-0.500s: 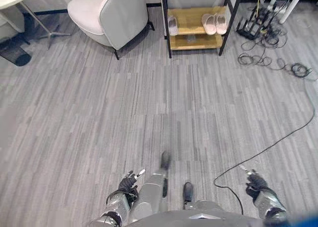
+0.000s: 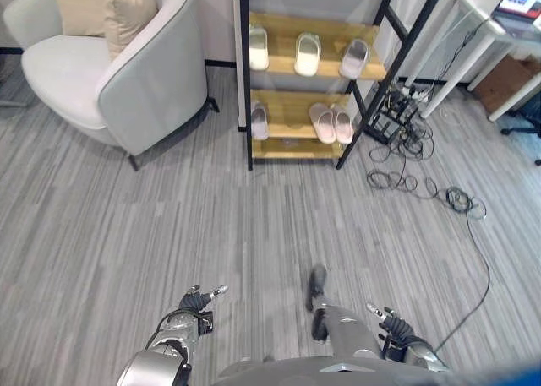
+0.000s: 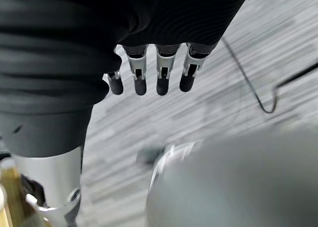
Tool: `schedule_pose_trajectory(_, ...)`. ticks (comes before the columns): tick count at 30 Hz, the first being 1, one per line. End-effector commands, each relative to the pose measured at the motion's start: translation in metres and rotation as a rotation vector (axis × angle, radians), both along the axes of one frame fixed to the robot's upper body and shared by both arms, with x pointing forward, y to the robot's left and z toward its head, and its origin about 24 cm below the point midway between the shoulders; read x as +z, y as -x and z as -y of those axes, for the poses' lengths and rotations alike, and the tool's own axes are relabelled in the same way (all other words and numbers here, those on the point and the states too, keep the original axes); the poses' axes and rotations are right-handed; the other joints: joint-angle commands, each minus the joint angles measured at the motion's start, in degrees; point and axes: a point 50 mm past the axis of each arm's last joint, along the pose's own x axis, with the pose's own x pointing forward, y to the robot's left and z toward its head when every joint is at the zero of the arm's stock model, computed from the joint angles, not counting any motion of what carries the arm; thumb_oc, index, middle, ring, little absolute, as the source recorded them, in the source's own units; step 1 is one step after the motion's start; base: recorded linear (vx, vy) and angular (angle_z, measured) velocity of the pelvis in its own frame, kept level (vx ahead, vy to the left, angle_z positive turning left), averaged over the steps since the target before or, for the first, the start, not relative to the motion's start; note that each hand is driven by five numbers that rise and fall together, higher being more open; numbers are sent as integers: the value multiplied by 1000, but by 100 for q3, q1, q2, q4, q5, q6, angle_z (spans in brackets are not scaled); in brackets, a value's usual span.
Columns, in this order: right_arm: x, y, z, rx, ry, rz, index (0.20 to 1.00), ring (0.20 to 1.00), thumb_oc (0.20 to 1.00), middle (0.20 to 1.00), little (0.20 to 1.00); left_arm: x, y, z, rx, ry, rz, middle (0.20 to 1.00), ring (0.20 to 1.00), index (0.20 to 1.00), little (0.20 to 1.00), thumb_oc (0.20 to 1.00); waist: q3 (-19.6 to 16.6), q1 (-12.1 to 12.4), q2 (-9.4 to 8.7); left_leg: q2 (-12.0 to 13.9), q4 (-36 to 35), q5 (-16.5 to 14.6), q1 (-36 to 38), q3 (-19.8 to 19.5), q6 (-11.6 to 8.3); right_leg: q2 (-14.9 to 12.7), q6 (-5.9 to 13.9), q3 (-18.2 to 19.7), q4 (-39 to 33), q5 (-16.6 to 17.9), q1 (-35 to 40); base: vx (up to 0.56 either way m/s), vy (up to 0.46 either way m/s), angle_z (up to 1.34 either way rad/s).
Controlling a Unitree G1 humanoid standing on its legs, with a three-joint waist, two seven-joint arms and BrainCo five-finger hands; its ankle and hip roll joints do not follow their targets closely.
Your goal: Arrange the slippers neatly on the shoe rack.
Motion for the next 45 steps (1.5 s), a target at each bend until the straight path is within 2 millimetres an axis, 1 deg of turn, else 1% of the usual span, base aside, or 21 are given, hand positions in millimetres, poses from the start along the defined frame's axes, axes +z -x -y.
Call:
schedule_pose_trajectory(1, 14, -12, 48, -154, 189, 46, 1000, 1000, 1000, 1000, 1000, -9, 29, 0, -50, -49, -60, 1000, 1000, 1000, 1000, 1000, -62, 177, -59, 592, 117, 447, -850, 84, -173, -538, 668, 622, 160, 768, 1338, 665, -322, 10)
schedule_pose_trajectory(2, 28, -11, 87, -282, 298, 90, 1000, 1000, 1000, 1000, 1000, -12, 42, -4, -25, -53, -78, 1000, 1000, 1000, 1000, 1000, -229, 165, 30, 962, 576, 776, -855, 149, -518, -259, 438, 543, 231, 453, 1568, 479, -308, 25)
schedule_pose_trajectory(3, 31, -12, 93, -295, 325, 90, 1000, 1000, 1000, 1000, 1000, -11, 42, -4, -23, -56, -74, 1000, 1000, 1000, 1000, 1000, -196, 190, 23, 1018, 1020, 1084, -1068, 194, -626, -234, 373, 513, 202, 394, 1678, 367, -385, 20)
schedule_pose_trajectory(4, 38, -11, 111, -349, 364, 102, 1000, 1000, 1000, 1000, 1000, -8, 35, -7, -24, -74, -55, 1000, 1000, 1000, 1000, 1000, 10, 253, -211, 1014, 2699, 1631, -2049, 315, -594, -314, 167, 531, 163, 337, 1898, 32, -255, 43)
schedule_pose_trajectory(5, 40, -7, 117, -383, 370, 97, 1000, 1000, 1000, 1000, 1000, -9, 36, -9, -20, -79, -61, 1000, 1000, 1000, 1000, 1000, 80, 310, -319, 1003, 3047, 1420, -2410, 489, -485, -334, 127, 520, 96, 272, 1984, 11, -224, -17)
schedule_pose_trajectory(7, 42, -8, 122, -379, 397, 88, 1000, 1000, 1000, 1000, 1000, -10, 38, -6, 2, -70, -67, 1000, 1000, 1000, 1000, 1000, 200, 524, -386, 857, 2548, 862, -2771, 776, -367, -387, 189, 526, 5, 197, 2183, 122, 2, -45)
schedule_pose_trajectory(8, 50, -11, 134, -384, 434, 111, 1000, 1000, 1000, 1000, 1000, -13, 49, -7, 34, -76, -101, 1000, 1000, 1000, 1000, 1000, 192, 733, -325, 564, 898, 954, -2619, 908, -302, -345, 260, 550, 63, 29, 2357, 276, 189, -68)
schedule_pose_trajectory(11, 54, -30, 126, -302, 478, 144, 1000, 1000, 1000, 1000, 1000, -13, 50, -5, 88, -99, -104, 1000, 1000, 1000, 1000, 1000, 36, 691, -277, 388, 506, 1036, -2280, 531, -212, -384, 284, 552, 171, 9, 2319, 172, 129, -92)
schedule_pose_trajectory(17, 40, -32, 93, -223, 449, 125, 1000, 1000, 1000, 1000, 1000, -10, 36, -4, 83, -129, -77, 1000, 1000, 1000, 1000, 1000, -261, 577, -272, 404, -52, 1042, -1754, 550, -92, -374, 313, 699, 100, -74, 2450, 73, 92, 18)
schedule_pose_trajectory(23, 37, -36, 76, -220, 437, 138, 1000, 1000, 1000, 1000, 1000, -17, 60, -3, 76, -143, -161, 1000, 1000, 1000, 1000, 1000, -88, 676, -179, 474, 106, 898, -1775, 782, -1, -545, 531, 469, 913, -123, 2125, -75, 19, -10)
schedule_pose_trajectory(24, 37, -37, 76, -229, 437, 137, 1000, 1000, 1000, 1000, 1000, -17, 65, -6, 89, -156, -176, 1000, 1000, 1000, 1000, 1000, 34, 648, -100, 560, 267, 915, -1914, 754, -2, -727, 615, 520, 1313, -62, 1985, -78, -121, -42)
schedule_pose_trajectory(25, 35, -33, 76, -243, 440, 119, 1000, 1000, 1000, 1000, 1000, -18, 70, -6, 99, -158, -180, 1000, 1000, 1000, 1000, 1000, 40, 631, -14, 586, 237, 951, -2004, 590, -26, -911, 640, 875, 1451, 105, 1925, -76, -174, -7)
schedule_pose_trajectory(27, 33, -24, 78, -268, 447, 90, 1000, 1000, 1000, 1000, 1000, -18, 71, -5, 95, -161, -177, 1000, 1000, 1000, 1000, 1000, -2, 615, -15, 568, 234, 969, -2126, 383, -71, -1002, 659, 1375, 1264, 237, 2051, -3, -183, 54)
schedule_pose_trajectory(28, 33, -25, 77, -264, 452, 91, 1000, 1000, 1000, 1000, 1000, -18, 68, -2, 76, -157, -170, 1000, 1000, 1000, 1000, 1000, -2, 618, -38, 547, 256, 972, -2184, 290, -115, -919, 618, 1522, 1089, -15, 2150, -13, -310, 87)
schedule_pose_trajectory(29, 36, -35, 76, -243, 471, 110, 1000, 1000, 1000, 1000, 1000, -14, 51, 0, 39, -169, -127, 1000, 1000, 1000, 1000, 1000, -19, 697, -128, 552, 290, 1069, -2342, 110, -245, -742, 522, 1376, 633, -373, 2315, -29, -299, 88)
schedule_pose_trajectory(30, 36, -36, 75, -228, 471, 114, 1000, 1000, 1000, 1000, 1000, -13, 46, 1, 30, -167, -110, 1000, 1000, 1000, 1000, 1000, -15, 697, -126, 588, 268, 1128, -2358, 53, -287, -673, 490, 1311, 561, -424, 2360, -41, -340, 67)
schedule_pose_trajectory(33, 41, -48, 72, -153, 482, 161, 1000, 1000, 1000, 1000, 1000, -10, 30, 11, -32, -164, -54, 1000, 1000, 1000, 1000, 1000, 65, 702, -61, 678, 3, 1516, -2473, -199, -394, -480, 337, 1081, 153, -407, 2466, -107, -197, 54)
schedule_pose_trajectory(36, 59, -82, 70, -100, 497, 284, 1000, 1000, 1000, 1000, 1000, 0, -2, 24, -33, -117, 71, 1000, 1000, 1000, 1000, 1000, 242, 667, -58, 625, 260, 1580, -2932, 46, -496, -582, 269, 800, 80, -311, 2323, -244, -45, 53)
schedule_pose_trajectory(38, 62, -89, 65, -70, 475, 313, 1000, 1000, 1000, 1000, 1000, 1, -4, 24, -23, -101, 80, 1000, 1000, 1000, 1000, 1000, 188, 665, -71, 715, 288, 1490, -2877, 67, -543, -602, 258, 775, 98, -278, 2224, -90, 15, 47)
schedule_pose_trajectory(40, 51, -86, 43, -49, 342, 314, 1000, 1000, 1000, 1000, 1000, -6, 10, 28, -34, -86, 26, 1000, 1000, 1000, 1000, 1000, 1, 633, 68, 884, -263, 1567, -2555, -315, -585, -503, 231, 788, 69, -287, 2204, 68, 39, 2)
schedule_pose_trajectory(45, 36, -73, 12, 25, 214, 278, 1000, 1000, 1000, 1000, 1000, -10, 24, 21, -35, -102, -40, 1000, 1000, 1000, 1000, 1000, -195, 608, 112, 702, -547, 1553, -2187, -275, -466, -546, 275, 735, -66, -259, 2535, 87, 94, 19)
